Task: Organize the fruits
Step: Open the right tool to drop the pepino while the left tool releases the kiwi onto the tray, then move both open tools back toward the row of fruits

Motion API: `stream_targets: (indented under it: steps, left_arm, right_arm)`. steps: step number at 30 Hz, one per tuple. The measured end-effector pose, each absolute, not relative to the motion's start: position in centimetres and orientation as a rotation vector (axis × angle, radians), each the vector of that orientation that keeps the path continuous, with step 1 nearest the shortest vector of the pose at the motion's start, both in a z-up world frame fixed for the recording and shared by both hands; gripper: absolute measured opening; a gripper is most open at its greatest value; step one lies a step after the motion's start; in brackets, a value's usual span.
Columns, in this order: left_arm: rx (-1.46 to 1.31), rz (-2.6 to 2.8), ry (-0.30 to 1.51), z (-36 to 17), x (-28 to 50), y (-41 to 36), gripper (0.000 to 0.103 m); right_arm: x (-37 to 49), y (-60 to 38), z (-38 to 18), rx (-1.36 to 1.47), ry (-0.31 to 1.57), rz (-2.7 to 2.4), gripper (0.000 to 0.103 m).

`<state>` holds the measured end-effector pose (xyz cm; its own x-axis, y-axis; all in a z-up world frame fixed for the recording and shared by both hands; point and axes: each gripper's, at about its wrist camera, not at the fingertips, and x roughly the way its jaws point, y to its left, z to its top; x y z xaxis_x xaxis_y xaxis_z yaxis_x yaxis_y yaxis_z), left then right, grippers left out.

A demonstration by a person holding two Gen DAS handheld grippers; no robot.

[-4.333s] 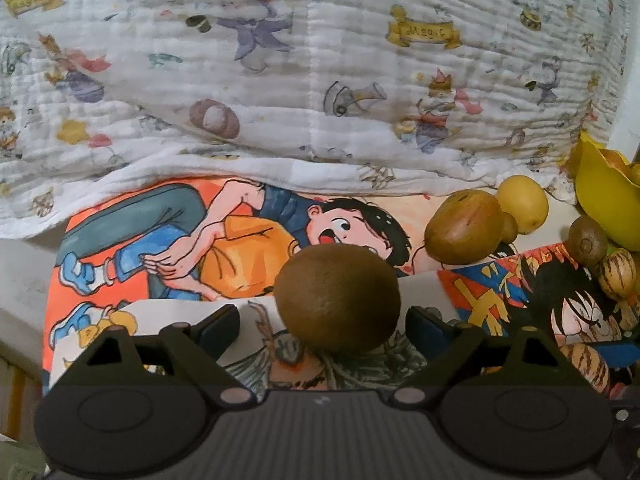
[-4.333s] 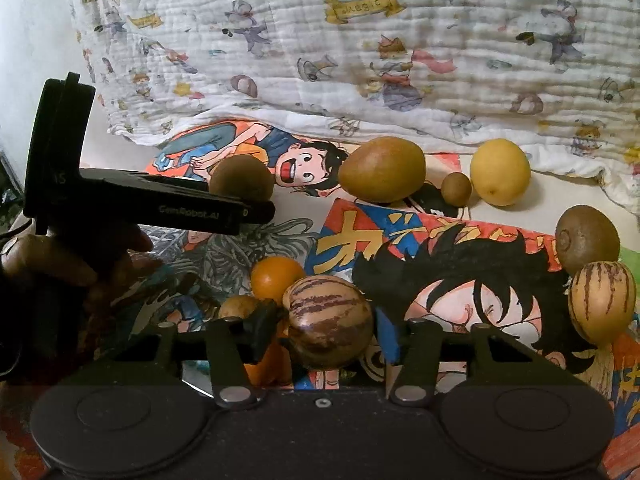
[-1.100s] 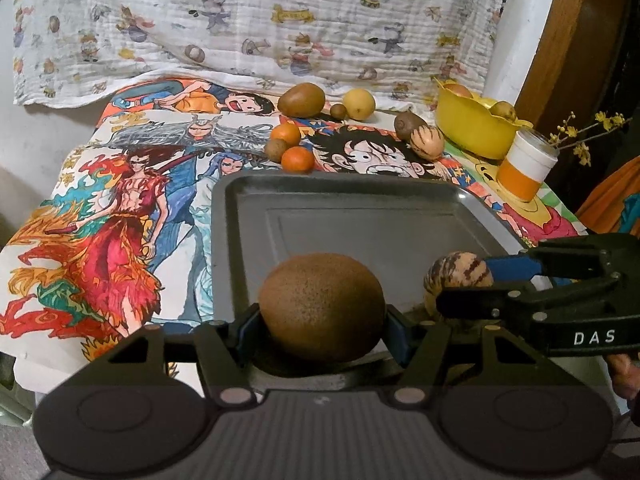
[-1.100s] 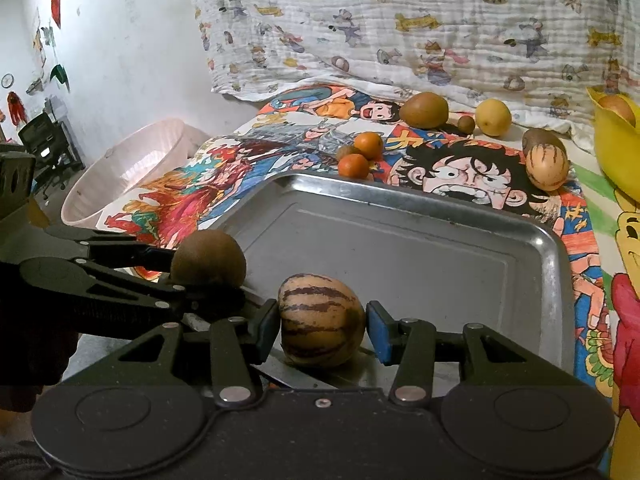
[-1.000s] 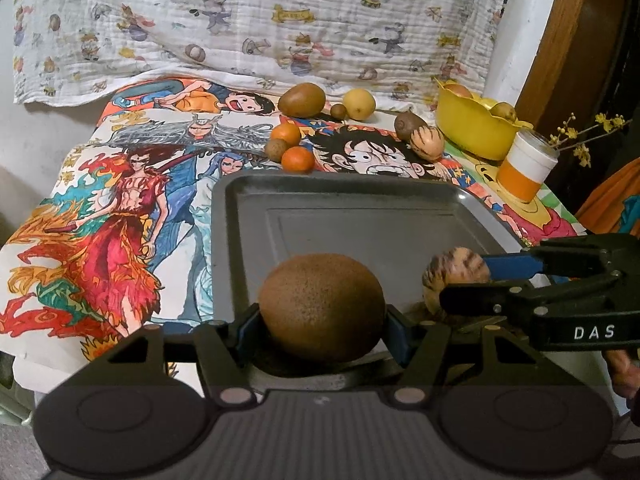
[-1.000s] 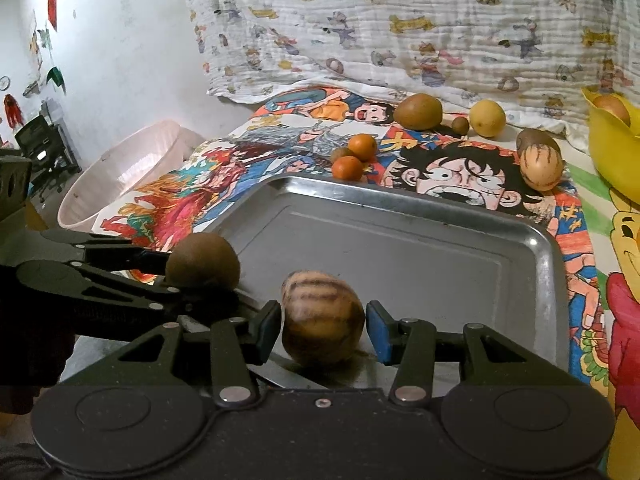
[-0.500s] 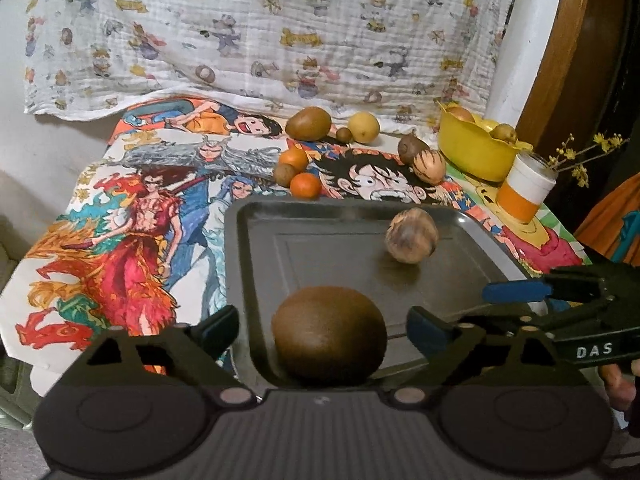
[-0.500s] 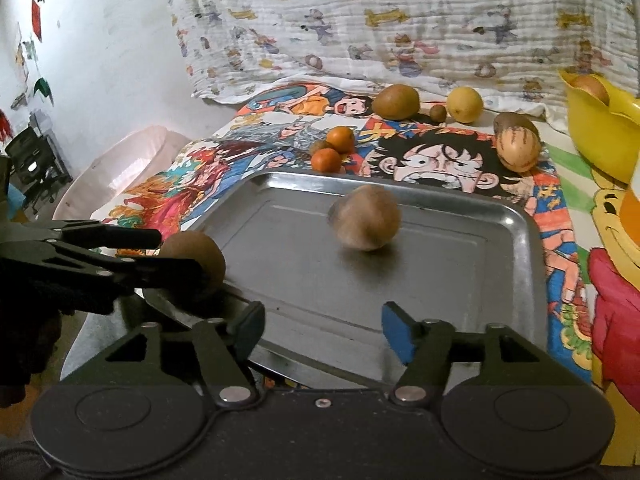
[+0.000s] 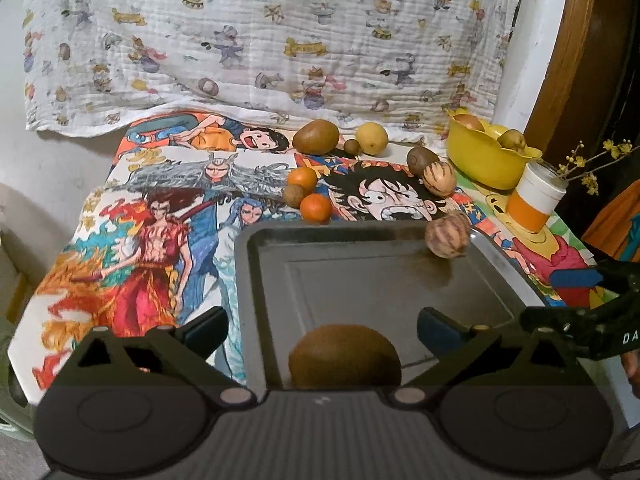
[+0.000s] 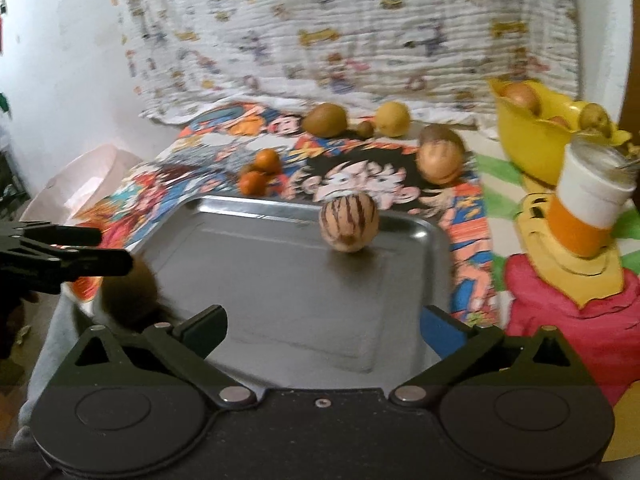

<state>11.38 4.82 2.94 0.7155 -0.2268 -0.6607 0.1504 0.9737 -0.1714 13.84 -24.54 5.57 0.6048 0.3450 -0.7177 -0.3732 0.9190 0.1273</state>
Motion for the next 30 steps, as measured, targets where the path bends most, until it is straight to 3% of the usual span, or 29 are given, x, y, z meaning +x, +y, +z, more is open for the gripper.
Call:
stream_targets:
  steps: [14,30]
  left_arm:
    - [-0.060,-0.203,0.754,3.9,18.4,5.0,0.102]
    - [-0.015,-0.235,0.806,2.9,26.8,8.1,0.102]
  right_arm:
    - [19.6,-26.0,6.1,-0.041,0.763,0.328,0.102]
    - [24.0,-19.7,5.9,-0.122,0.768,0.452,0.102]
